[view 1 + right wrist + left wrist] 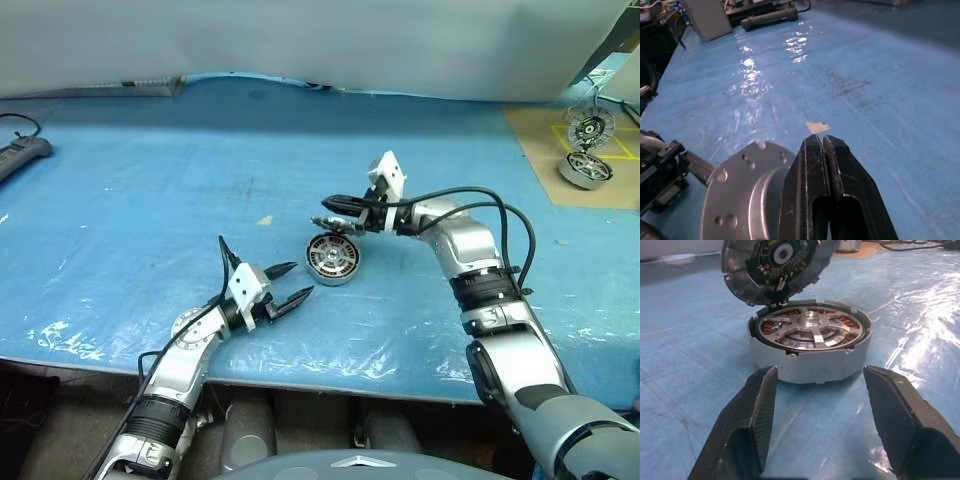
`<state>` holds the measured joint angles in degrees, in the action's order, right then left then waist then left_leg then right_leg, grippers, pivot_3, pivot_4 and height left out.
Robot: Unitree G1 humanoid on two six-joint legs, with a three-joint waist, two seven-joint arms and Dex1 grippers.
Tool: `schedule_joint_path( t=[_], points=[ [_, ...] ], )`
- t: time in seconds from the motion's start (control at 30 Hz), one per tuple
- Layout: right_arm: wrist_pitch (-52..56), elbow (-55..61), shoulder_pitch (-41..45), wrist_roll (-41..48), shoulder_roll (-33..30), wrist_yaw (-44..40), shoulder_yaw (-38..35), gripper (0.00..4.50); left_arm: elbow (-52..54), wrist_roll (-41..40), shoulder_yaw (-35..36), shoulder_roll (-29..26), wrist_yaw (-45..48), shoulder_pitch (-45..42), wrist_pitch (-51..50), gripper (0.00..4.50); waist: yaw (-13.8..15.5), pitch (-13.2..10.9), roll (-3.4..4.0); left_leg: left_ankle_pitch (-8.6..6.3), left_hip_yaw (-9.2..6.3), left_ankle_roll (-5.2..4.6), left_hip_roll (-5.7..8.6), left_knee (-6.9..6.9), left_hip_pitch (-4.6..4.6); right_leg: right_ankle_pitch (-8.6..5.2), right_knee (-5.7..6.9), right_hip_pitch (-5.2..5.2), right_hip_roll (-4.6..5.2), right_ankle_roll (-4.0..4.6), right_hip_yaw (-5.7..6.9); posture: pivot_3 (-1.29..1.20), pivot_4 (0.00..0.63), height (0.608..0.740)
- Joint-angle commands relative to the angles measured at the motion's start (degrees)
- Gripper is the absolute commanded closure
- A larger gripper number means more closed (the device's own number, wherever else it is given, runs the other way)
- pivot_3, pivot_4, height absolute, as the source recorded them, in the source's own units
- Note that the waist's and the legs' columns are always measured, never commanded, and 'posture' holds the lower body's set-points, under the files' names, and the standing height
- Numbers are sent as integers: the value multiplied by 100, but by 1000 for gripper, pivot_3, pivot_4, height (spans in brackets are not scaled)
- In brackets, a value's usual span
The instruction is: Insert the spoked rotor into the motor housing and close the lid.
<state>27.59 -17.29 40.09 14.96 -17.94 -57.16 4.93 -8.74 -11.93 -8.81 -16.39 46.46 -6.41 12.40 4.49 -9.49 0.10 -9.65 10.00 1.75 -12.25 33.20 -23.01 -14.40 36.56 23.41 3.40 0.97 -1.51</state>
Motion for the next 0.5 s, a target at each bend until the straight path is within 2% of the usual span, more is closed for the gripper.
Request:
schedule_joint_path(
  t=[0.03,0.23,0.5],
  points=[
    [415,805,-397,272,41,153,30,4457,309,-33,22,-38,-43,47,-87,1542,-4,0,0,0,0,1,0,-1,0,0,-1,0,0,0,-1,0,150,740],
    [720,1526,-1215,254,291,600,302,4457,437,-60,19,-87,-38,26,-264,1542,-39,0,0,1,0,3,0,-12,3,-1,-5,5,-3,-1,-3,0,150,740],
    [567,1805,-1658,46,59,776,643,4457,638,-70,-10,-101,-43,-28,-492,1542,-46,0,0,0,0,4,4,-18,12,-3,-31,-7,1,-5,-14,0,150,740]
  ],
)
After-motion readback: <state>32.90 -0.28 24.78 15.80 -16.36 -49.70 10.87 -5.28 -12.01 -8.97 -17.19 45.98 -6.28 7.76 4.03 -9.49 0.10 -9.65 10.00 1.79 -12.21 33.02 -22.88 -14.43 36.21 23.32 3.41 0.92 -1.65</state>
